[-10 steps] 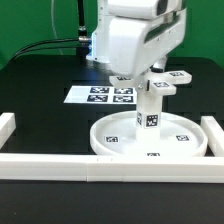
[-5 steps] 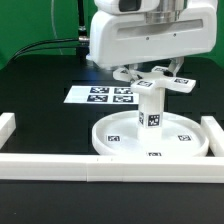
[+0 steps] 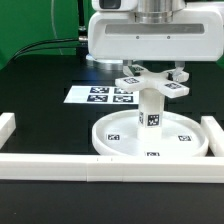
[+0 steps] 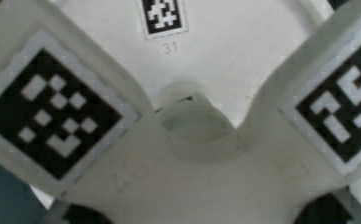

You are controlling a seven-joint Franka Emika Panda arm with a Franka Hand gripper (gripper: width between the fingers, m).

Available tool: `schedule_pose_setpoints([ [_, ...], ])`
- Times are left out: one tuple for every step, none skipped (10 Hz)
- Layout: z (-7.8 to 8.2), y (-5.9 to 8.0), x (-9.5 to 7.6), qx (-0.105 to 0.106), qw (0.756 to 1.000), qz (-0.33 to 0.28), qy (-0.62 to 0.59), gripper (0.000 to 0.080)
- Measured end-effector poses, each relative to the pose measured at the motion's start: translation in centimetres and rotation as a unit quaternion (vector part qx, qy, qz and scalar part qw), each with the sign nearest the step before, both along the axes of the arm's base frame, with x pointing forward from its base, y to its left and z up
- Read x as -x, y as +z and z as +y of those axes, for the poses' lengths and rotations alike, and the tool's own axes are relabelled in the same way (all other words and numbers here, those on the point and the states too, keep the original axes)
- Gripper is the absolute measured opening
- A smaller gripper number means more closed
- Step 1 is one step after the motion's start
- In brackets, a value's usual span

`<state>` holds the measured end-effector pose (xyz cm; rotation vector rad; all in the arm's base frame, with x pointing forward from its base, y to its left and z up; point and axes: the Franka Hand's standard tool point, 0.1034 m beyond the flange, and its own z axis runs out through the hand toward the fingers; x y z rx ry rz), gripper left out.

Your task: Assemble round table

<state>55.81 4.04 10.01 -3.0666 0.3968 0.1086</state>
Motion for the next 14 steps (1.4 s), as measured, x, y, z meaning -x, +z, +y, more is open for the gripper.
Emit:
schedule_pose_setpoints([
  [0.02,0.01,-0.03,0.001,0.999,0.001,-0.035,0.0452],
  [0.04,0.04,-0.1,0.001,0.997,0.002,-0.073,0.0452],
  [0.04,0.06,-0.18,0.002,0.994,0.002,-0.106,0.0452],
  [0.05,0.08,-0.27,0.001,0.989,0.002,-0.149,0.0452],
  [0.01,0.02,-0.39,-0.004,0.979,0.0,-0.203,0.0452],
  [-0.02,-0.05,-0.47,-0.007,0.963,-0.005,-0.27,0.0452],
  [-0.03,-0.14,-0.44,-0.01,0.947,-0.008,-0.32,0.0452],
  [0.02,-0.13,-0.48,-0.008,0.923,-0.006,-0.384,0.0452],
  [-0.03,-0.15,-0.55,-0.007,0.901,-0.005,-0.433,0.0452],
  [-0.05,-0.17,-0.61,-0.008,0.886,-0.004,-0.463,0.0452],
  [-0.13,-0.2,-0.7,-0.013,0.855,-0.003,-0.518,0.0452],
  [-0.15,-0.22,-0.73,-0.017,0.834,-0.003,-0.551,0.0452],
  [-0.19,-0.21,-0.71,-0.017,0.801,0.004,-0.598,0.0452],
  [-0.19,-0.21,-0.74,-0.019,0.775,0.008,-0.631,0.0452],
])
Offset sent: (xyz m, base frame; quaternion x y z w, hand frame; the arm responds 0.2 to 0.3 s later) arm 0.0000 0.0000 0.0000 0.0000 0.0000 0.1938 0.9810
